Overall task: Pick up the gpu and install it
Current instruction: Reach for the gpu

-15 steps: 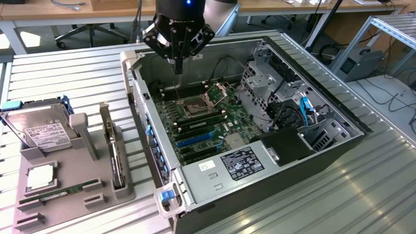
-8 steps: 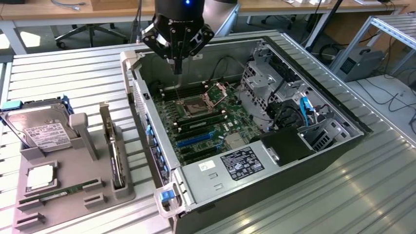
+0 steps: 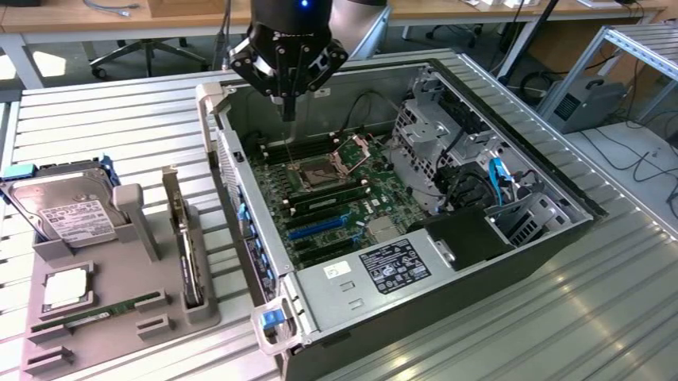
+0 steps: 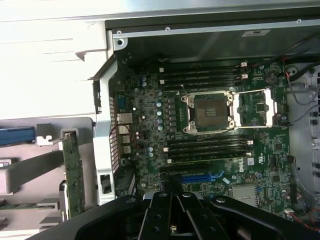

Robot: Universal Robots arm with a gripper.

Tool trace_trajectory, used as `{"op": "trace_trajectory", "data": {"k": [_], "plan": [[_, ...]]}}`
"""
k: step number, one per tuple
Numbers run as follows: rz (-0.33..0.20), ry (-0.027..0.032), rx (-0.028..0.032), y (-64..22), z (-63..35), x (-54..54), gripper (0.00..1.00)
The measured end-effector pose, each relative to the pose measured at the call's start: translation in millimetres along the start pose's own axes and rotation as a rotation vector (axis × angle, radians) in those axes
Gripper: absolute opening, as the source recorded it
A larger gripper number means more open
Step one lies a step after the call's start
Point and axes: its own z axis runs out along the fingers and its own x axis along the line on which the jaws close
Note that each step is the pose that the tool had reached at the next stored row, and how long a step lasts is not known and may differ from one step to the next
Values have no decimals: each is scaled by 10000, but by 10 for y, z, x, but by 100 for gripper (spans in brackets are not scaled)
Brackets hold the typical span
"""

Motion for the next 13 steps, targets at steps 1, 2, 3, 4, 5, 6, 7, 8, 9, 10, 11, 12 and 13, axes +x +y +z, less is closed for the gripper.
{"op": "trace_trajectory", "data": {"k": [1, 2, 3, 4, 5, 6, 7, 8, 9, 10, 11, 12, 13], "plan": [[0, 0, 0, 0, 0, 2, 11], [1, 0, -1, 0, 0, 4, 11], [0, 0, 0, 0, 0, 6, 11], [0, 0, 0, -1, 0, 8, 11], [1, 0, 0, -1, 0, 10, 11], [1, 0, 0, -1, 0, 14, 11], [1, 0, 0, -1, 0, 17, 11], [1, 0, 0, -2, -1, 21, 11], [1, 0, -1, -2, 0, 25, 11], [1, 0, 0, -2, -1, 29, 11], [1, 0, 0, -2, -1, 33, 11], [1, -1, -1, -3, -1, 39, 11], [1, -1, -1, -3, -1, 43, 11]]}}
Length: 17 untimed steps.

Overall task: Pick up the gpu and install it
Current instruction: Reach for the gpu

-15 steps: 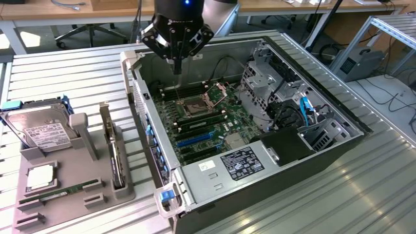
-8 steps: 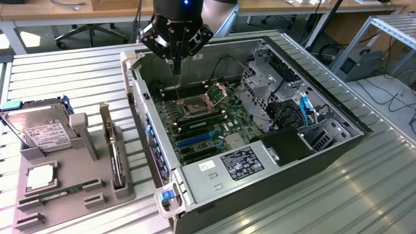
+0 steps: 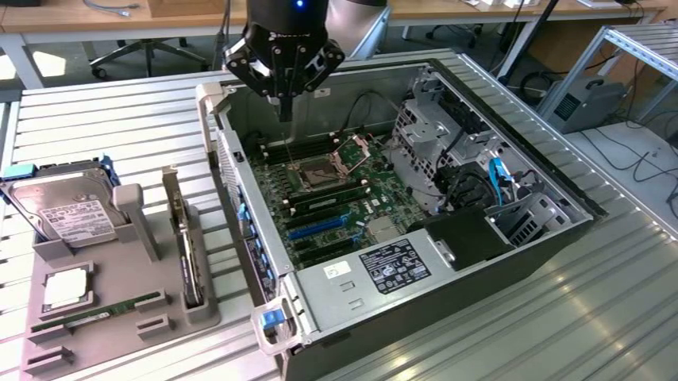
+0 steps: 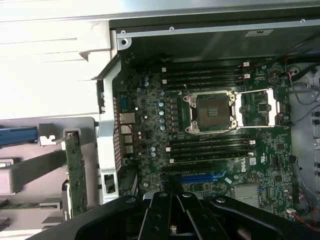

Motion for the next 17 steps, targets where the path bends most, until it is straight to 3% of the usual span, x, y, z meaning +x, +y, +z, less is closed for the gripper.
{"op": "trace_trajectory", "data": {"k": [17], "plan": [[0, 0, 0, -5, -2, 73, 11]]}}
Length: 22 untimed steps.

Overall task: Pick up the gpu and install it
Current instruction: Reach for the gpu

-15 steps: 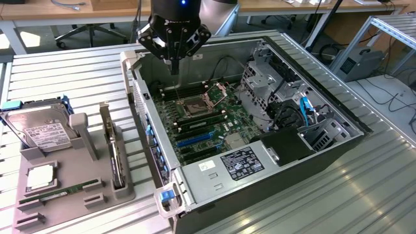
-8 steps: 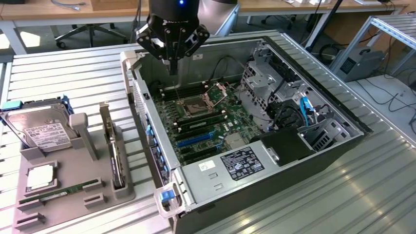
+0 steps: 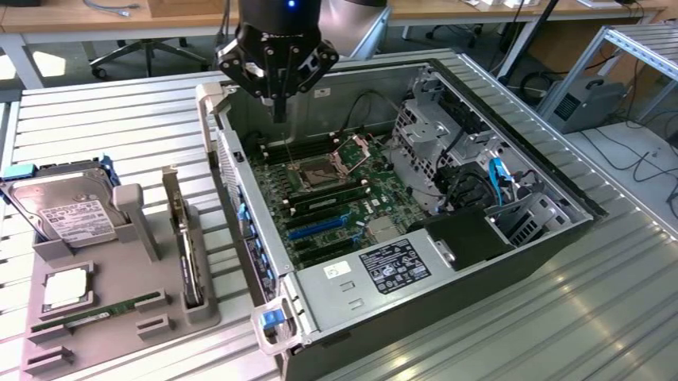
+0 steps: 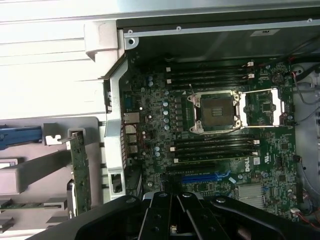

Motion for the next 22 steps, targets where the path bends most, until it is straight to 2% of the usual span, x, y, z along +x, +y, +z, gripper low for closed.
{"op": "trace_trajectory", "data": {"k": [22], "plan": [[0, 0, 0, -8, -3, 103, 11]]}}
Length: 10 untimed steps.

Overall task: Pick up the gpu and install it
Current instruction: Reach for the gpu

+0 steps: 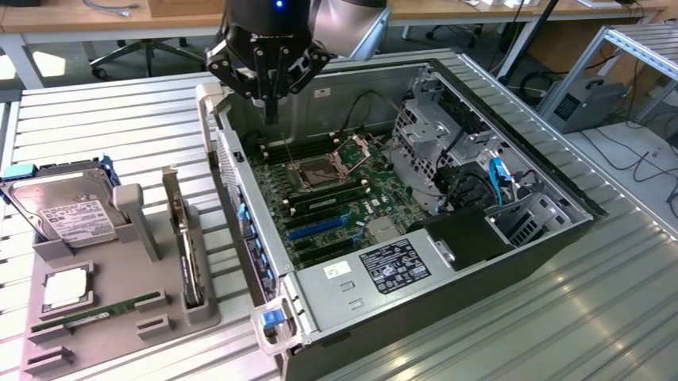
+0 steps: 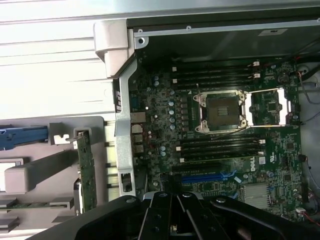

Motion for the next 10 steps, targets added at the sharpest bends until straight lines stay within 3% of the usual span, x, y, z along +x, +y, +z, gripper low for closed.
{"op": "trace_trajectory", "data": {"k": [10], "plan": [[0, 0, 0, -2, -1, 28, 11]]}}
